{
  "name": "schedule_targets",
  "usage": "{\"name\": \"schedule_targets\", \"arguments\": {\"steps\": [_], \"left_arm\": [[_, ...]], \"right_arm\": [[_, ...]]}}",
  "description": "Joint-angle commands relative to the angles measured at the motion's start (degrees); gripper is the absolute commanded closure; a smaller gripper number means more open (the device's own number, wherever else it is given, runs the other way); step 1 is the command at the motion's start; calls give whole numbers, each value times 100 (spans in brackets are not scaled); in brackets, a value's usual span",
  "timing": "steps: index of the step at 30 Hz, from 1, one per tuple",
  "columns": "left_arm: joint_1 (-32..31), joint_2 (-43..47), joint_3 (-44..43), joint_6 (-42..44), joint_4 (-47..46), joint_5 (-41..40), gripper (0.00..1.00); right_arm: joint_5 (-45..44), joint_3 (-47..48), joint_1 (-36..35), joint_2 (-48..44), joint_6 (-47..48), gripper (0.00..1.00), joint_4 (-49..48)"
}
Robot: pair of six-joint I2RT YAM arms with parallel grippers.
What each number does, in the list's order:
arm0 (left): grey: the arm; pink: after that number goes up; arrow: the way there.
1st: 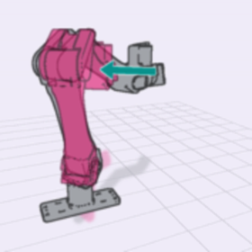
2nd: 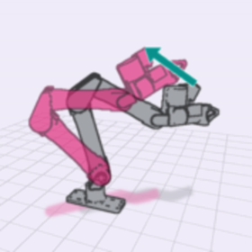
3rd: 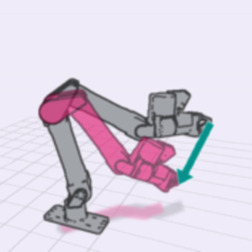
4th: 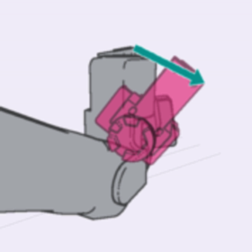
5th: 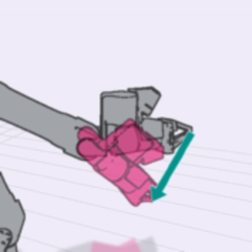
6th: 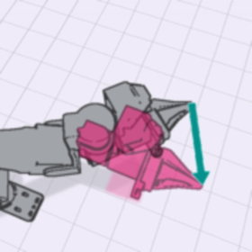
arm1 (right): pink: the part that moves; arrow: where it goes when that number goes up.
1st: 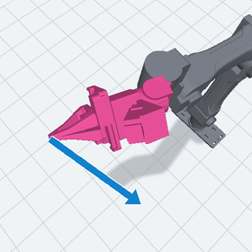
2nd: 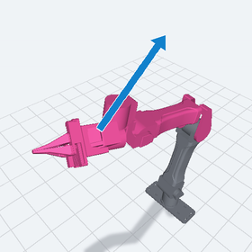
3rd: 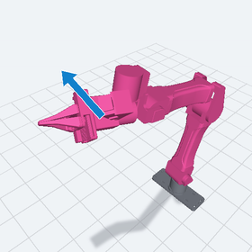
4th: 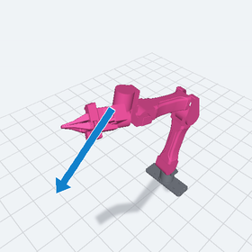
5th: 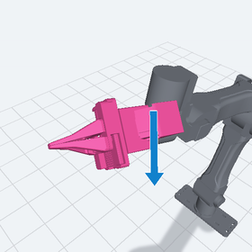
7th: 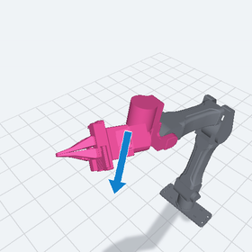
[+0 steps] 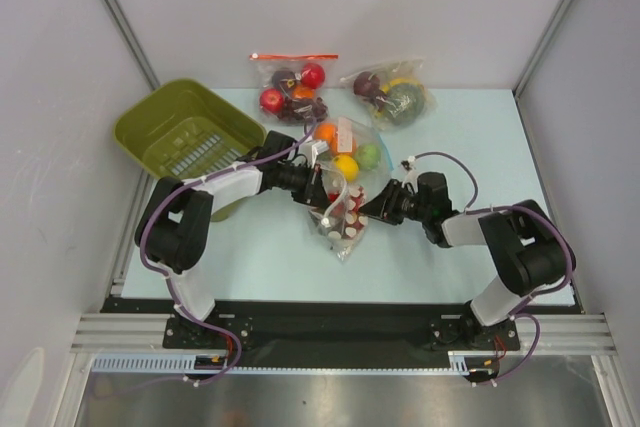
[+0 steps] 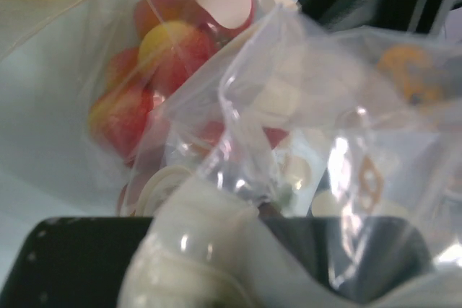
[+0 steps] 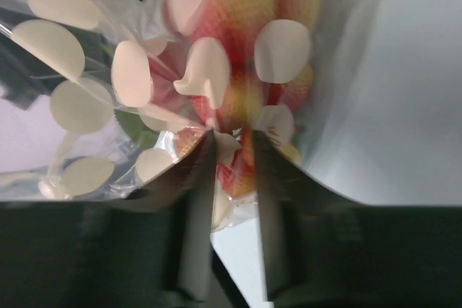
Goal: Open the zip-top bag and remove the fake food
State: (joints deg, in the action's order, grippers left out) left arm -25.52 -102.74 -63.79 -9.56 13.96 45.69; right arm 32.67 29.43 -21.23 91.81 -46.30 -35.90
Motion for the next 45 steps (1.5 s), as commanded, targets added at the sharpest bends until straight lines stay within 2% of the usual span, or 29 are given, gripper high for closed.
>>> {"name": "schedule_targets", "arguments": {"steps": [1, 3, 5, 13, 17, 25, 27, 30, 34, 37, 39, 40, 41, 45], "left_arm": [[64, 219, -63, -90, -140, 326, 100], [117, 298, -264, -63, 19, 248, 100], [178, 412, -440, -133, 98, 247, 100], [231, 1010, -714, -555, 90, 466, 100], [267, 1194, -678, -757, -16, 643, 100], [390, 1300, -652, -784, -86, 792, 100], [390, 1248, -591, -845, -182, 836, 100], [372, 1178, -293, -1214, -796, 959, 100], [372, 1133, -151, -1259, -956, 915, 99], [372, 1133, -90, -1259, -1026, 863, 100], [372, 1081, -99, -1355, -1114, 906, 100], [372, 1037, -90, -1521, -1210, 976, 100], [381, 1028, -72, -1618, -1315, 1012, 100], [372, 923, -116, -1996, -1720, 1161, 100]], "right_arm": [[249, 238, -109, 267, -142, 78, -497], [249, 274, -100, 259, -116, 93, -323], [66, 309, -100, 49, 24, 100, -41], [-1024, 537, 102, -1138, 850, 100, 2015], [-1271, 678, 312, -1604, 1202, 100, 3016], [-1500, 783, 735, -2123, 1624, 100, 4047], [-1413, 801, 752, -2150, 1633, 95, 4065], [-1237, 810, 761, -2141, 1511, 88, 3942], [-1131, 608, 744, -2159, 1326, 91, 3713], [-895, 380, 735, -2159, 1186, 87, 3345], [-466, 134, 691, -2132, 1037, 76, 2766], [-341, 55, 569, -2106, 905, 65, 2329], [-201, -7, 463, -2080, 834, 59, 2081], [476, -95, 6, -1336, 535, 47, 1043]]}}
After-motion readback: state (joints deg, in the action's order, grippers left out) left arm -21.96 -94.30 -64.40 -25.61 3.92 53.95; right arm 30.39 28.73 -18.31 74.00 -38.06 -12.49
